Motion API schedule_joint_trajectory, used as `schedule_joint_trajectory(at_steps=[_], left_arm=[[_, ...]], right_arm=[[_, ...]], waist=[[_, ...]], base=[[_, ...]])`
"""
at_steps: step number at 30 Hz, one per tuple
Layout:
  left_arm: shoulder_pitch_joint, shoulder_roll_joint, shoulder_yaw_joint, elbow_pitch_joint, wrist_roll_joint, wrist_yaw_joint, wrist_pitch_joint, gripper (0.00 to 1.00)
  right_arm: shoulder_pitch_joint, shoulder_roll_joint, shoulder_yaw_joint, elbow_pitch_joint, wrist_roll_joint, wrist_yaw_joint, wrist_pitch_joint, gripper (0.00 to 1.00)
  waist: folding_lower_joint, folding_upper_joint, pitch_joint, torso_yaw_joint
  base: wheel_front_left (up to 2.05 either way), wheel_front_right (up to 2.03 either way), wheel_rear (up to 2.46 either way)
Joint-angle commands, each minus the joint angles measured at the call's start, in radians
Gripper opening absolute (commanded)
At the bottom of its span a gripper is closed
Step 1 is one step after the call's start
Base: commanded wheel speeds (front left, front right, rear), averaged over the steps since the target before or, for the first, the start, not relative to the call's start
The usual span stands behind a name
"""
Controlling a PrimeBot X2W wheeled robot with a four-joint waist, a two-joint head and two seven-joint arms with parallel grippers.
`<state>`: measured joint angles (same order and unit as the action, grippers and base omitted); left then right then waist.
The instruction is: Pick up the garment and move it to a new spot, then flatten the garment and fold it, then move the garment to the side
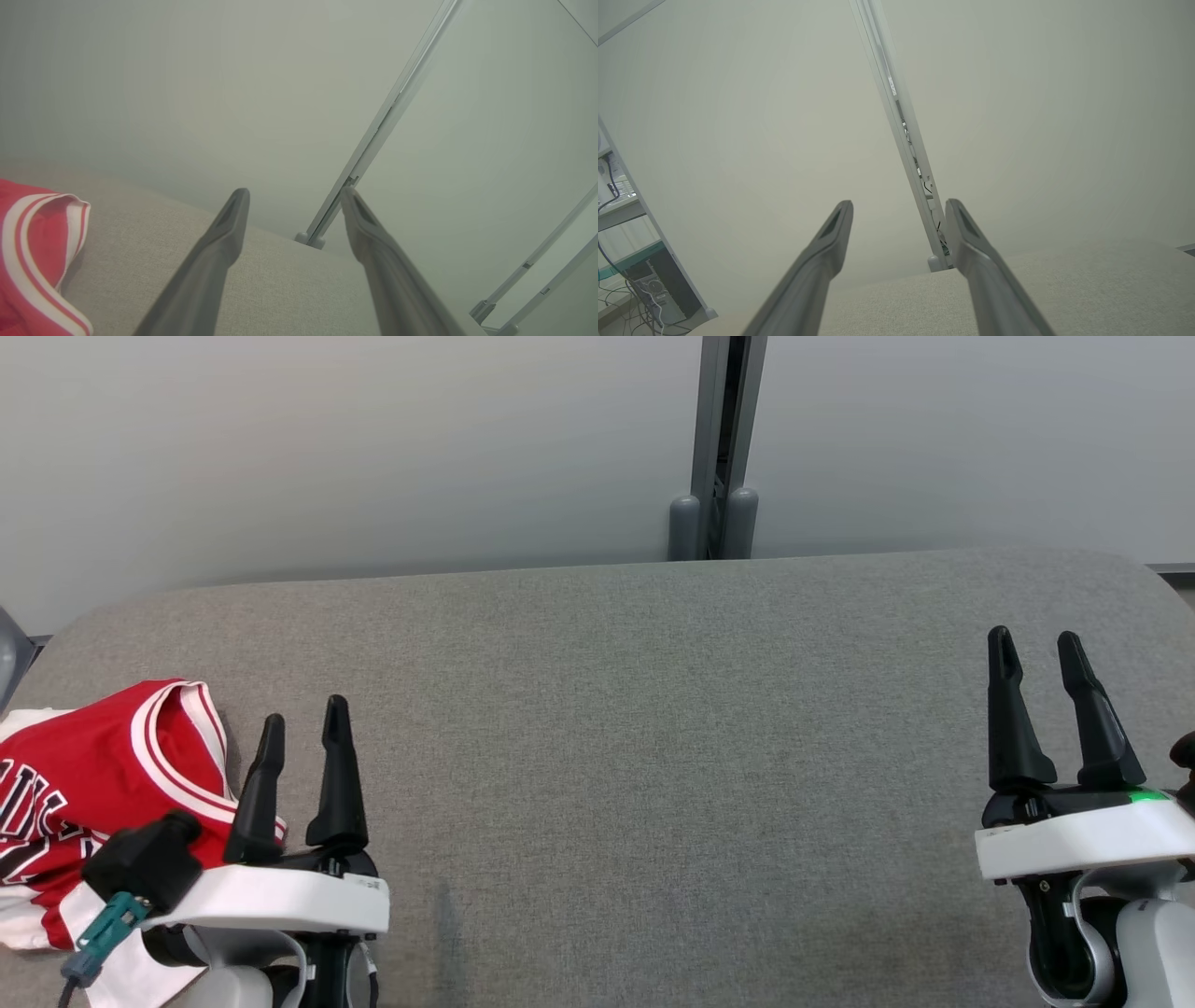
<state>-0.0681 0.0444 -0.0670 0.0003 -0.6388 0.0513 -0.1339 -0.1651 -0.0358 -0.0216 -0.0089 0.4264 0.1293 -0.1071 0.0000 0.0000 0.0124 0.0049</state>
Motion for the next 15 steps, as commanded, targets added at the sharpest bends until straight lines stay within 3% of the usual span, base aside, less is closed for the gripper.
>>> schedule_joint_trajectory(at_steps=[1,8,15], left_arm=[[-0.006,0.004,-0.013,-0.014,0.056,0.011,-0.009,1.0],[0.015,0.034,-0.071,0.025,0.198,0.079,-0.026,1.0],[0.023,0.068,-0.134,0.043,0.273,0.14,-0.042,1.0]], right_arm=[[-0.01,-0.01,0.003,-0.004,-0.03,0.001,-0.015,1.0],[0.007,-0.011,0.032,0.035,-0.11,0.001,-0.035,1.0],[0.007,-0.012,0.059,0.091,-0.142,0.001,-0.054,1.0]], waist=[[0.0,0.0,-0.001,0.0],[0.0,0.0,-0.005,-0.002],[0.0,0.0,-0.008,-0.001]], base=[[0.0,0.0,0.0],[0.0,0.0,0.0],[0.0,0.0,0.0]])
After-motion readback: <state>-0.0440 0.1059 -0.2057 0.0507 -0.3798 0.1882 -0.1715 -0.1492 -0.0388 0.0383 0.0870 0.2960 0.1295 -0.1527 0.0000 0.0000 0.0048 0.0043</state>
